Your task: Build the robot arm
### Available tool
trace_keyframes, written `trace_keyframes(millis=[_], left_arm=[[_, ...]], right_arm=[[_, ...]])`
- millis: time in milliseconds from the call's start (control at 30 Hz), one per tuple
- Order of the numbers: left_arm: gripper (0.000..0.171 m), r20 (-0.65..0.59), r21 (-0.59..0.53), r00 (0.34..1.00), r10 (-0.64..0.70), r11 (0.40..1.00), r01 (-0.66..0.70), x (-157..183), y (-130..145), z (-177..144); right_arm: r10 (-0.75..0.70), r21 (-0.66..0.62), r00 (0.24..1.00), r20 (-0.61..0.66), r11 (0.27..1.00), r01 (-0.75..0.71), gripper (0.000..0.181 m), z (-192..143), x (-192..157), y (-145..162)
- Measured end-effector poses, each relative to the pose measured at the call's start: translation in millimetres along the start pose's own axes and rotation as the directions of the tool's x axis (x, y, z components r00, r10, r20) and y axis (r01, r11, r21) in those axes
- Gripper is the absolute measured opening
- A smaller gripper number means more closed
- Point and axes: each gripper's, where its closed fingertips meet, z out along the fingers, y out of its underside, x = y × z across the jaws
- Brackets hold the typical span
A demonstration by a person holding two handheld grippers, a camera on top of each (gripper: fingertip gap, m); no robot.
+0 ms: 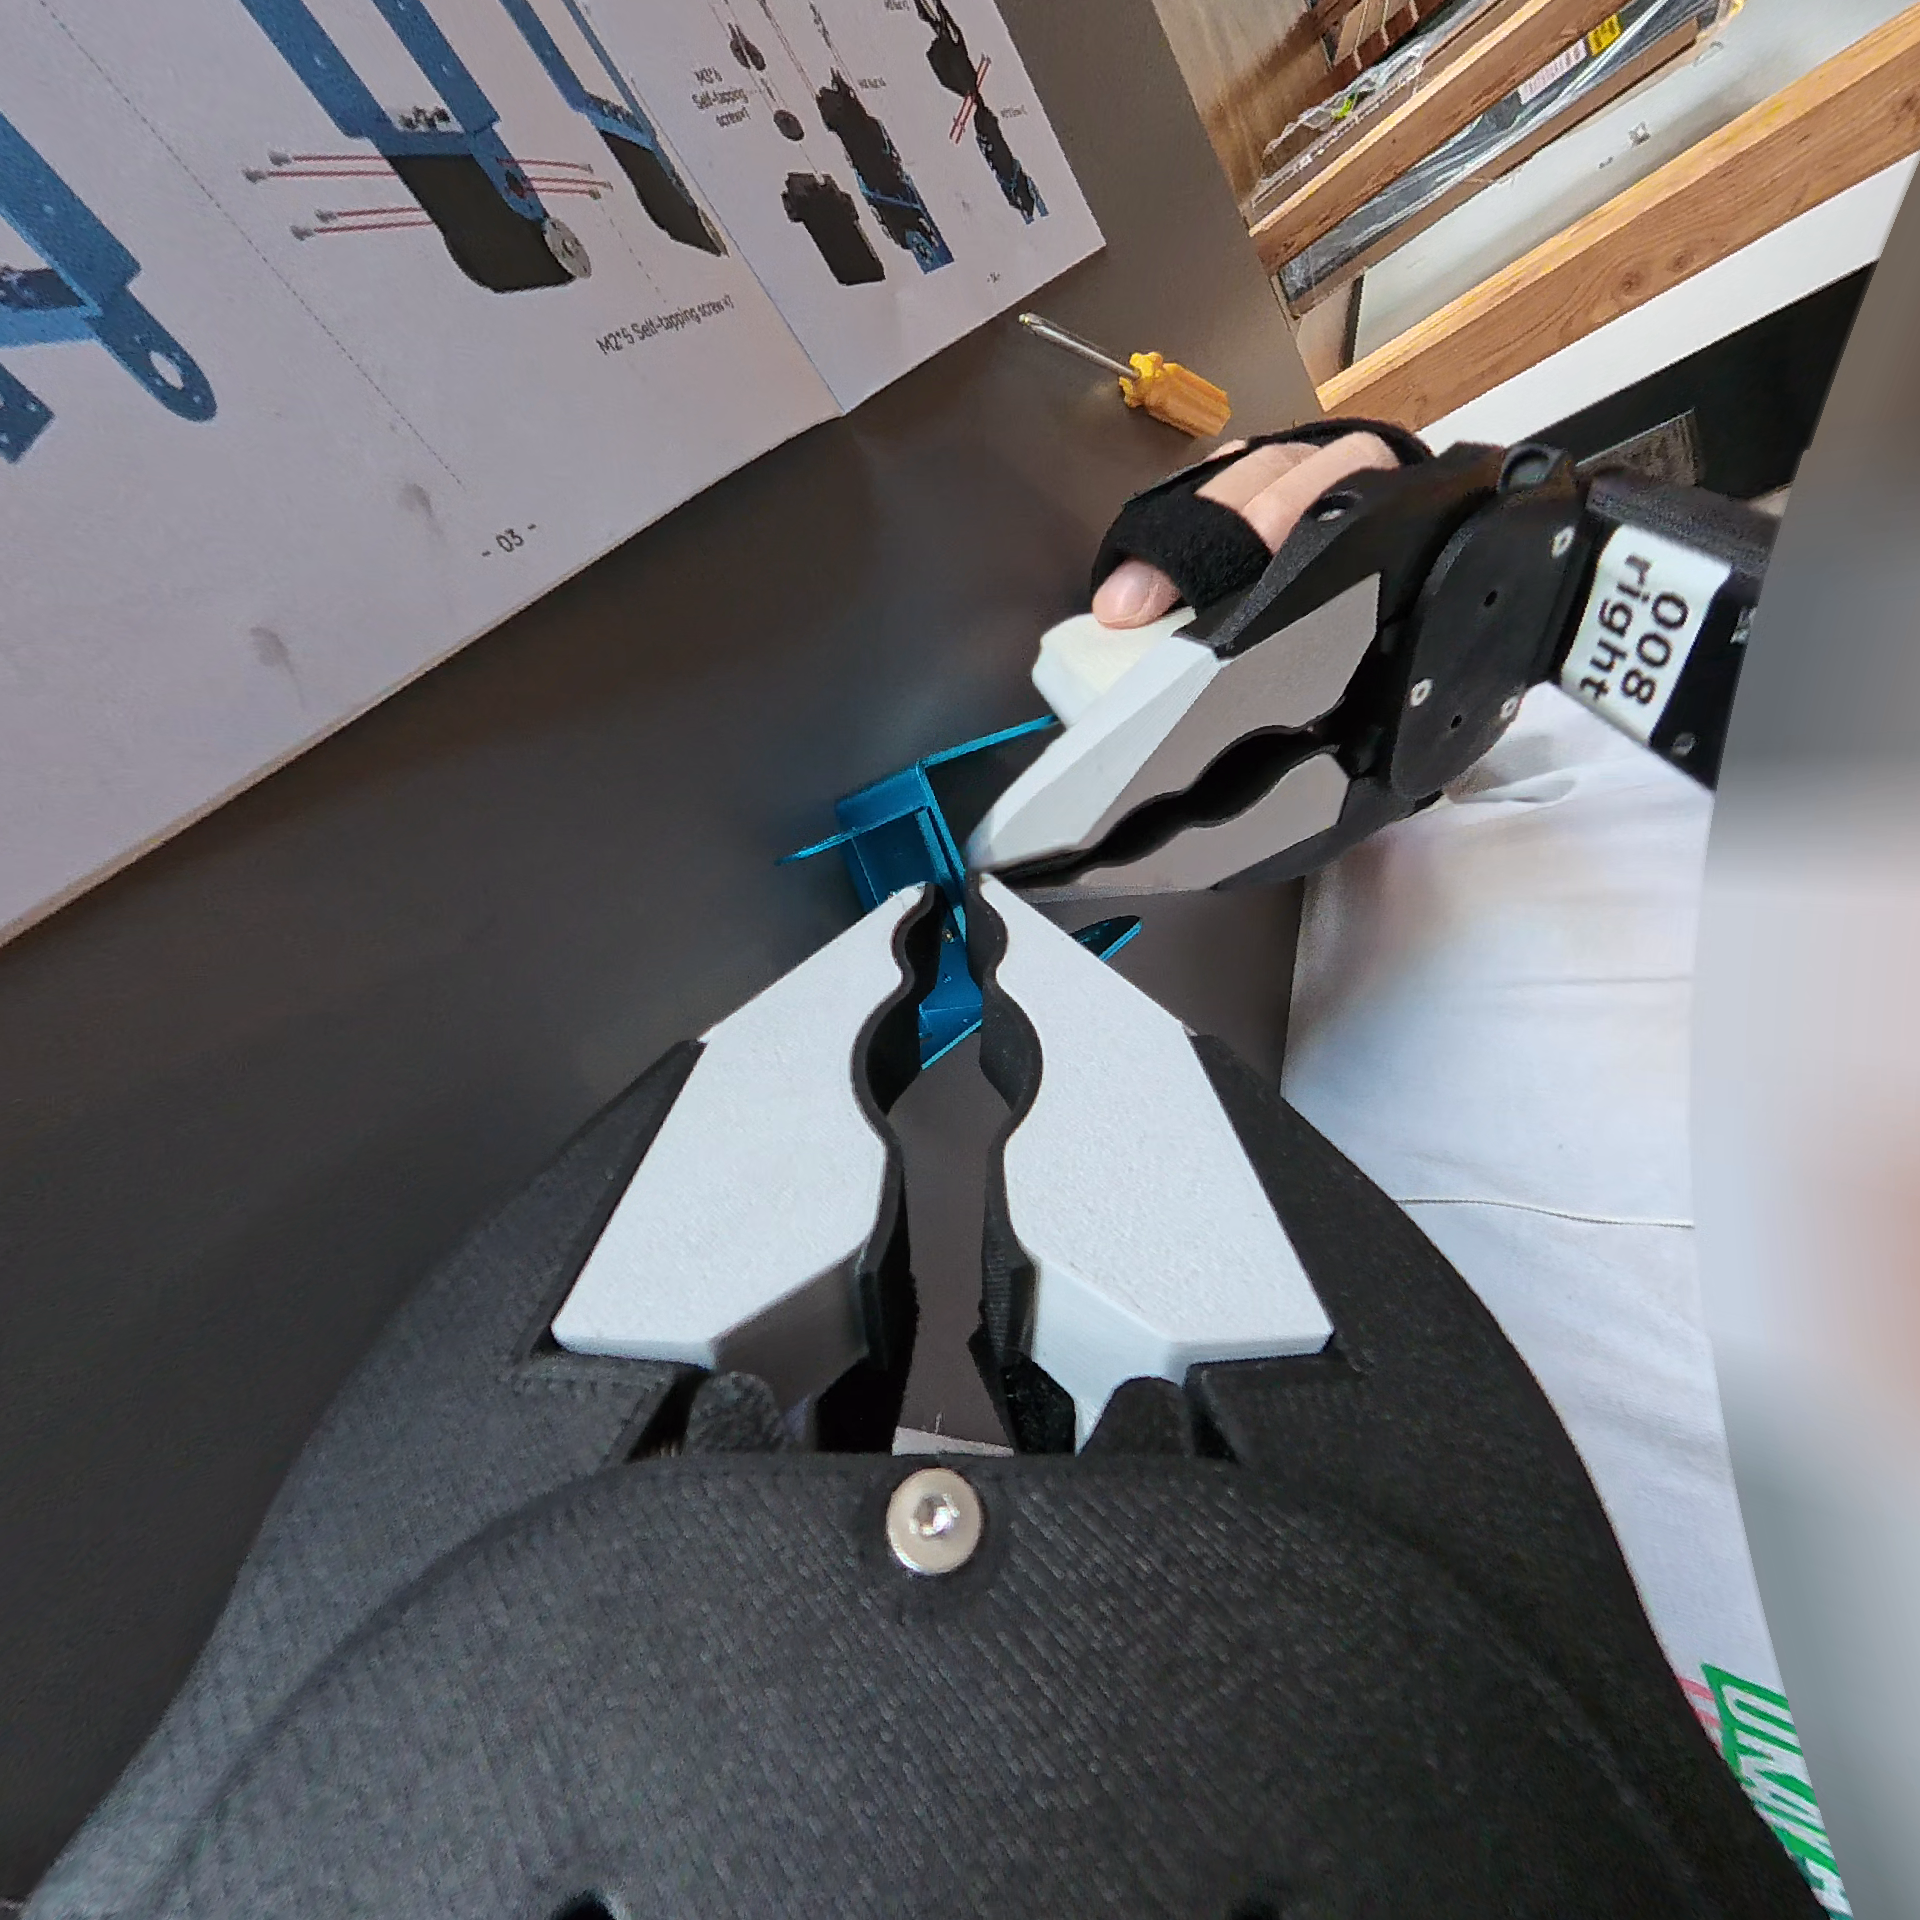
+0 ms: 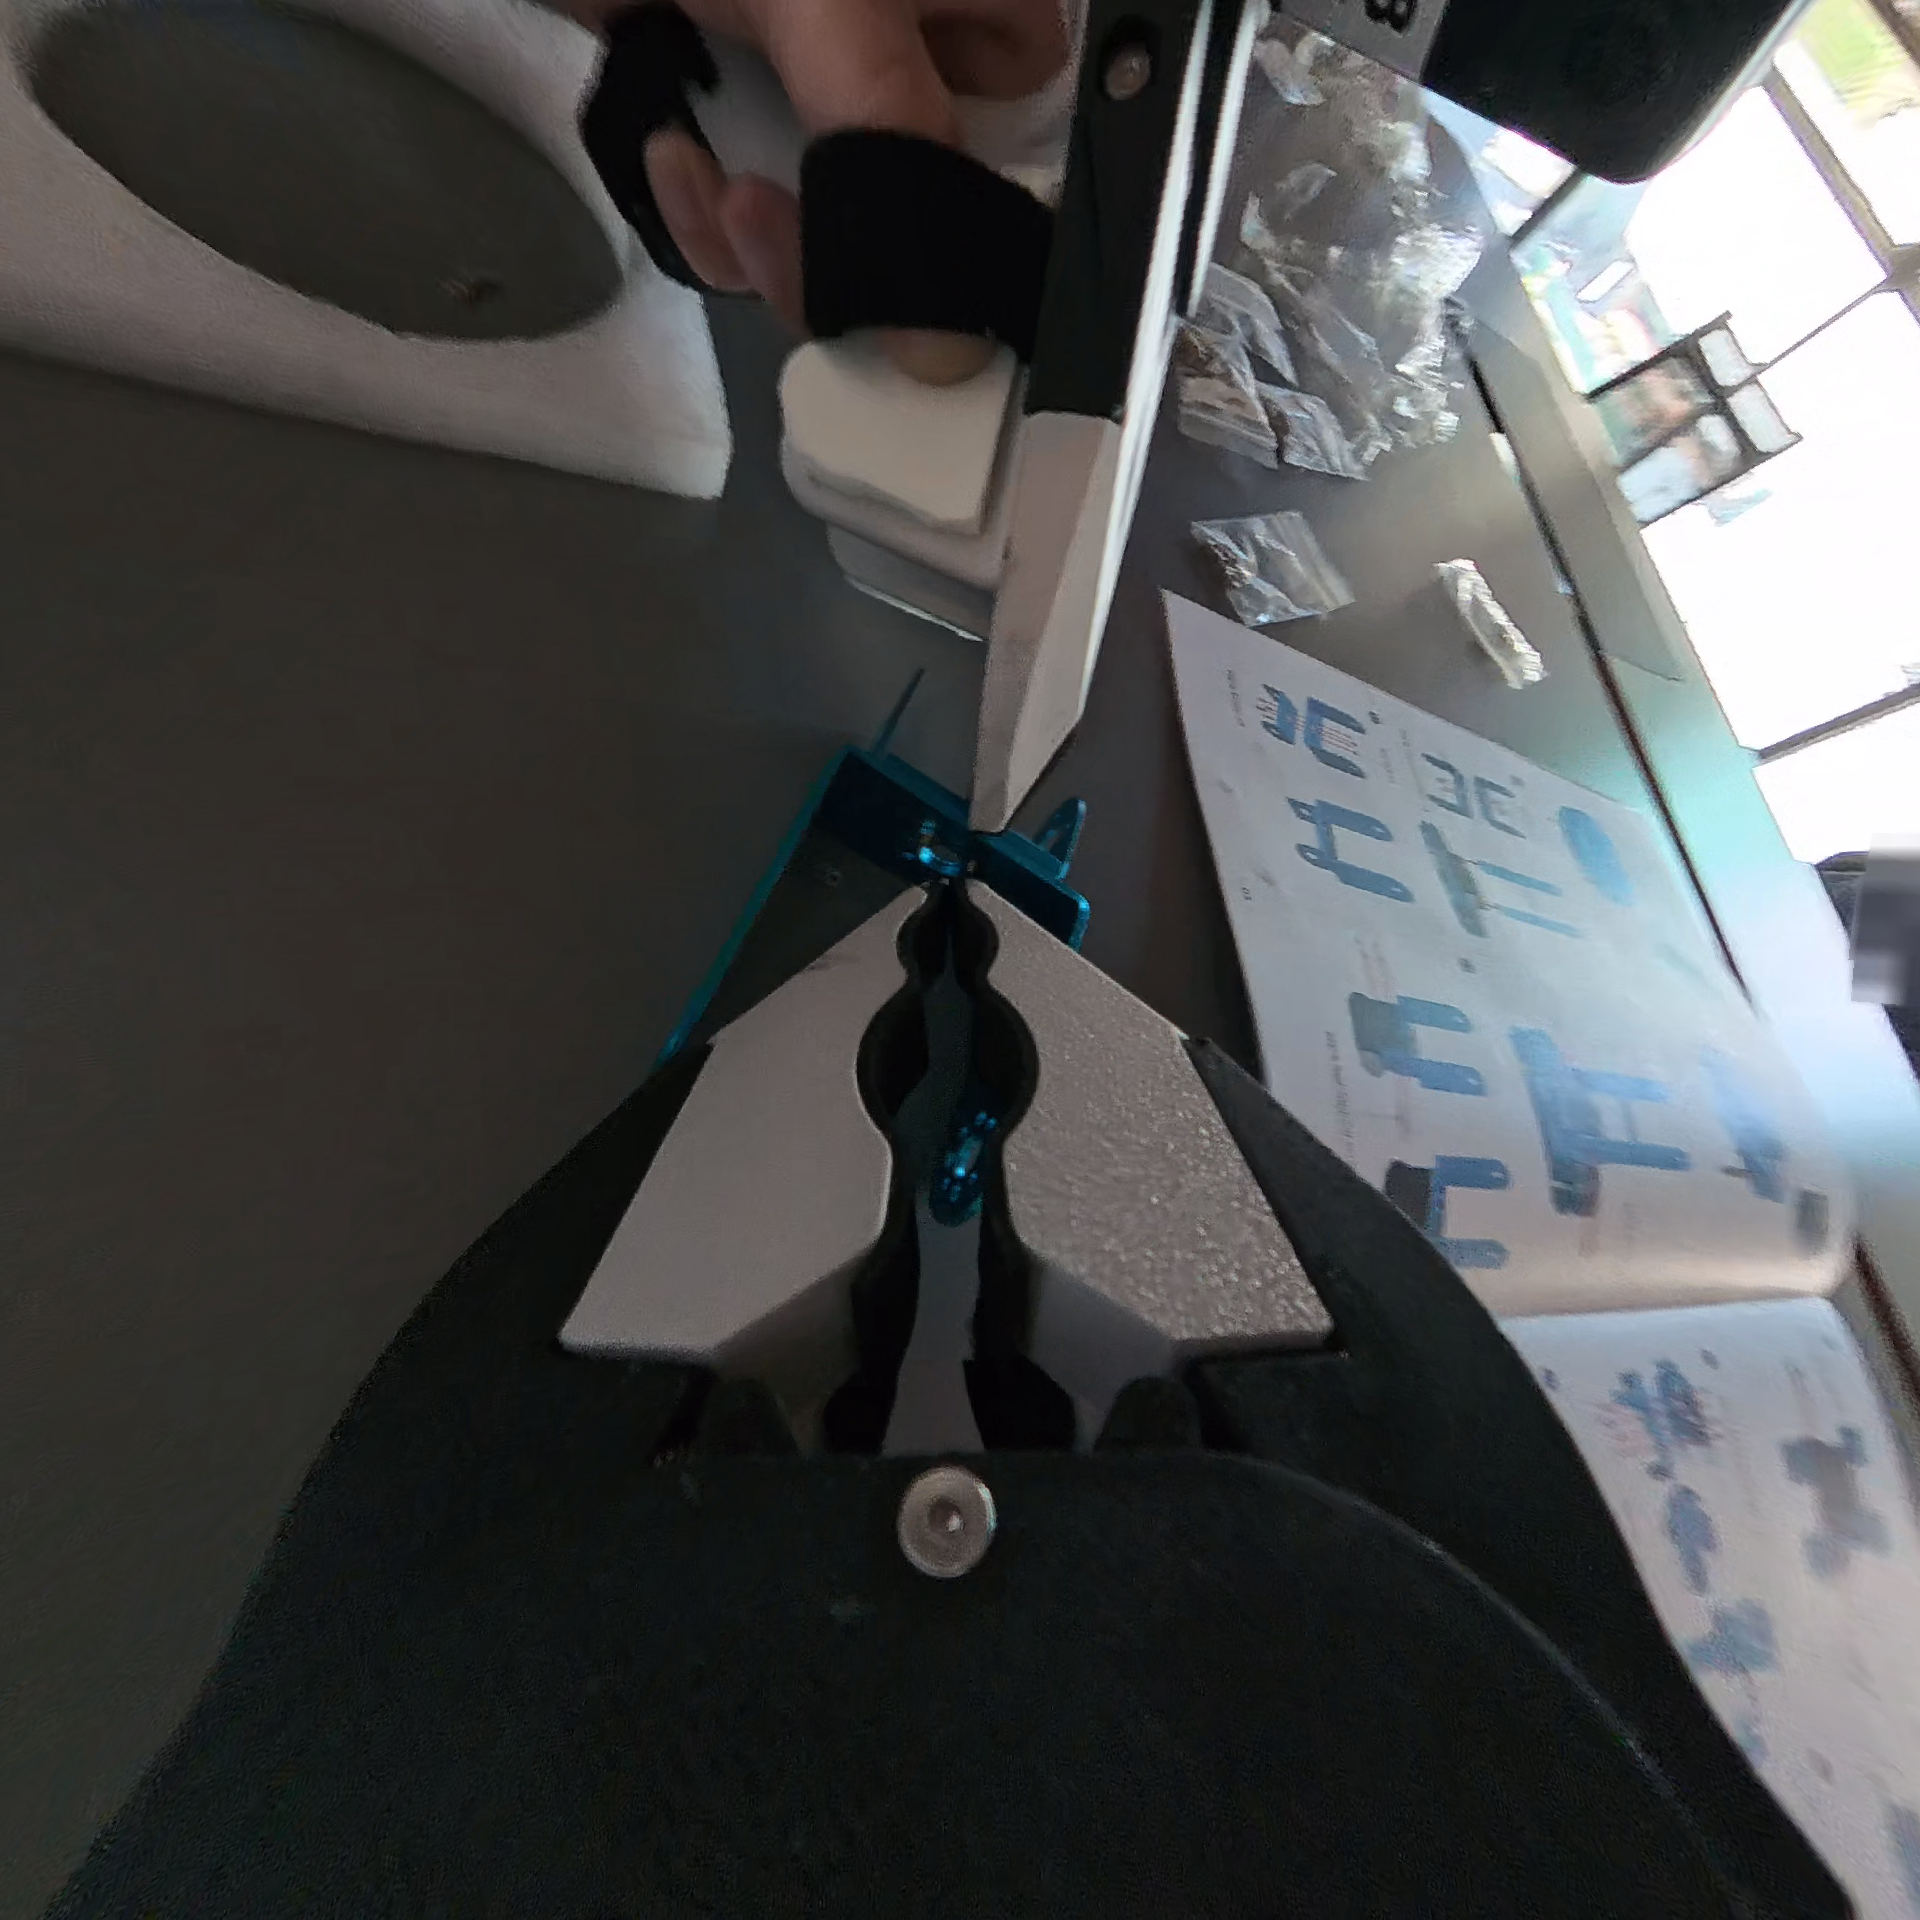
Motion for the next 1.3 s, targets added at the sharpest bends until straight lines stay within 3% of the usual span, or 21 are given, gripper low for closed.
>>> trace_keyframes(millis=[200, 367, 633, 733, 1300], left_arm=[[0.003, 0.002, -0.009, 1.0, 0.0, 1.0, 0.0, 0, 1, -1], [0.003, 0.008, -0.021, 1.0, 0.0, 1.0, 0.0, -1, 3, -4], [0.003, 0.039, -0.037, 0.999, 0.01, 0.999, -0.008, -4, 5, -11], [0.003, 0.046, -0.036, 0.999, 0.012, 0.999, -0.011, -5, 5, -12], [0.003, 0.033, -0.032, 0.999, -0.001, 0.999, 0.002, -5, 4, -11]], right_arm=[[0.073, 0.021, 0.985, 0.158, 0.997, -0.077, 0.0, -7, -14, -6], [0.141, -0.113, 0.914, 0.38, 0.988, -0.105, 0.013, -7, -21, -5], [0.094, -0.28, 0.815, 0.571, 0.956, 0.086, 0.006, -3, -24, -1], [0.059, -0.318, 0.809, 0.585, 0.934, 0.162, 0.006, 1, -23, 1], [0.114, -0.41, 0.763, 0.636, 0.888, 0.209, 0.005, 6, -28, 4]])
